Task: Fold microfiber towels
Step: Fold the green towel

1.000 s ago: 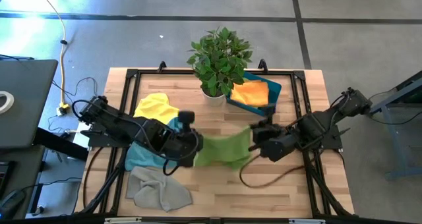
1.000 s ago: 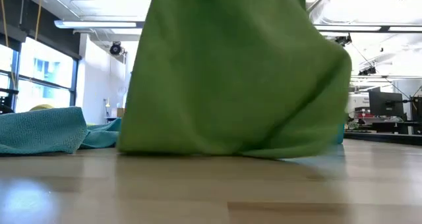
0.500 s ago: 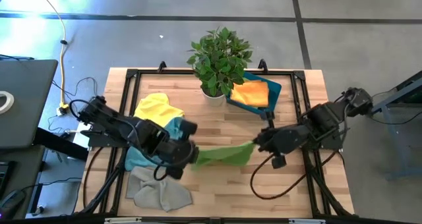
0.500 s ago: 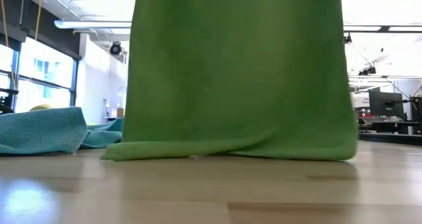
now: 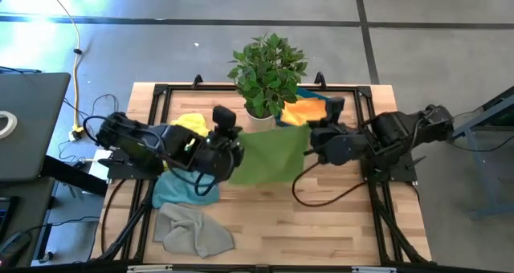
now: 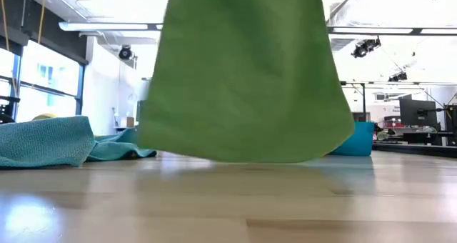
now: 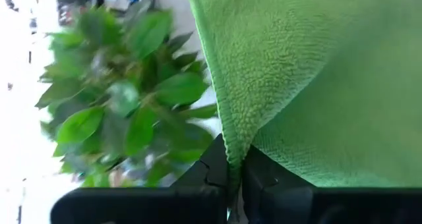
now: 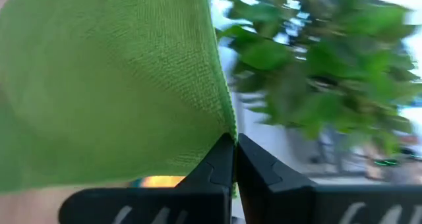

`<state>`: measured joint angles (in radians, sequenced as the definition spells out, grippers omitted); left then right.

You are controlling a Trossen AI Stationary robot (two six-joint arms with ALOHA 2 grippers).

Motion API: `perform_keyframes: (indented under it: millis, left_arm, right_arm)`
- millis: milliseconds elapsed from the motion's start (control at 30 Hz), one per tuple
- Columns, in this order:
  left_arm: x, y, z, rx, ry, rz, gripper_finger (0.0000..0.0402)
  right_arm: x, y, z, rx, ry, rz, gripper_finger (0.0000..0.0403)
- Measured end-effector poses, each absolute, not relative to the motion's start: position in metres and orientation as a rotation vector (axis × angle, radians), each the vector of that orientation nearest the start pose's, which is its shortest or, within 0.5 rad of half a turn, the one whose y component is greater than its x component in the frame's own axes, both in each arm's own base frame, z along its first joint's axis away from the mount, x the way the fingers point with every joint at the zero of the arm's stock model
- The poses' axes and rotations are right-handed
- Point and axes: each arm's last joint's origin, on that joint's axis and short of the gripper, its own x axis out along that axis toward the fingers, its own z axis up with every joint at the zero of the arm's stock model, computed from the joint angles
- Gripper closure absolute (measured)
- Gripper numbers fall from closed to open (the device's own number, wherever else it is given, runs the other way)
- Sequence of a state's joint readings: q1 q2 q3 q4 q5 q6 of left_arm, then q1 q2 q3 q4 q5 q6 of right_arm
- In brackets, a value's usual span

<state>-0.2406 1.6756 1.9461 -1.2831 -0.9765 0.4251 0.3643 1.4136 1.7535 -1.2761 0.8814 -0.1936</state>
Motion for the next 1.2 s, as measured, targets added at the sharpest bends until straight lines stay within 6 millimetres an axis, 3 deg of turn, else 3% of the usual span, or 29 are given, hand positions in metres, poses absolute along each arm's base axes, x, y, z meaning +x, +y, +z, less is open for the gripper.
perform_keyframes:
  millis: [133, 233, 367, 433, 533, 733, 867, 1033, 1200]
  left_arm:
    - [0.310, -0.036, 0.420, 1.007, 1.025, 0.615, 0.0401]
    - [0.310, -0.033, 0.420, 0.930, 0.994, 0.676, 0.0401]
    - [0.310, -0.044, 0.413, 0.652, 0.958, 0.540, 0.0401]
    - [0.315, -0.054, 0.398, 0.473, 0.990, 0.441, 0.0401]
    - [0.327, -0.070, 0.358, 0.361, 1.106, 0.339, 0.0401]
    - [0.343, -0.112, 0.292, 0.256, 1.177, 0.196, 0.0401]
    - [0.353, -0.141, 0.270, 0.190, 1.168, 0.051, 0.0401]
    - [0.361, -0.169, 0.253, 0.094, 1.175, -0.153, 0.0401]
    - [0.362, -0.169, 0.251, 0.082, 1.186, -0.165, 0.0401]
  right_arm:
    - [0.235, 0.054, 0.434, -0.788, 0.839, -0.490, 0.0402]
    - [0.235, 0.051, 0.432, -0.684, 0.843, -0.470, 0.0402]
    - [0.230, 0.058, 0.424, -0.536, 0.905, -0.407, 0.0403]
    - [0.231, 0.065, 0.415, -0.476, 0.949, -0.406, 0.0403]
    - [0.235, 0.081, 0.383, -0.420, 1.033, -0.354, 0.0403]
    - [0.244, 0.117, 0.294, -0.243, 1.129, -0.120, 0.0403]
    - [0.246, 0.138, 0.262, -0.064, 1.109, 0.084, 0.0403]
    - [0.246, 0.154, 0.258, 0.102, 1.105, 0.282, 0.0403]
    - [0.247, 0.159, 0.260, 0.111, 1.088, 0.384, 0.0403]
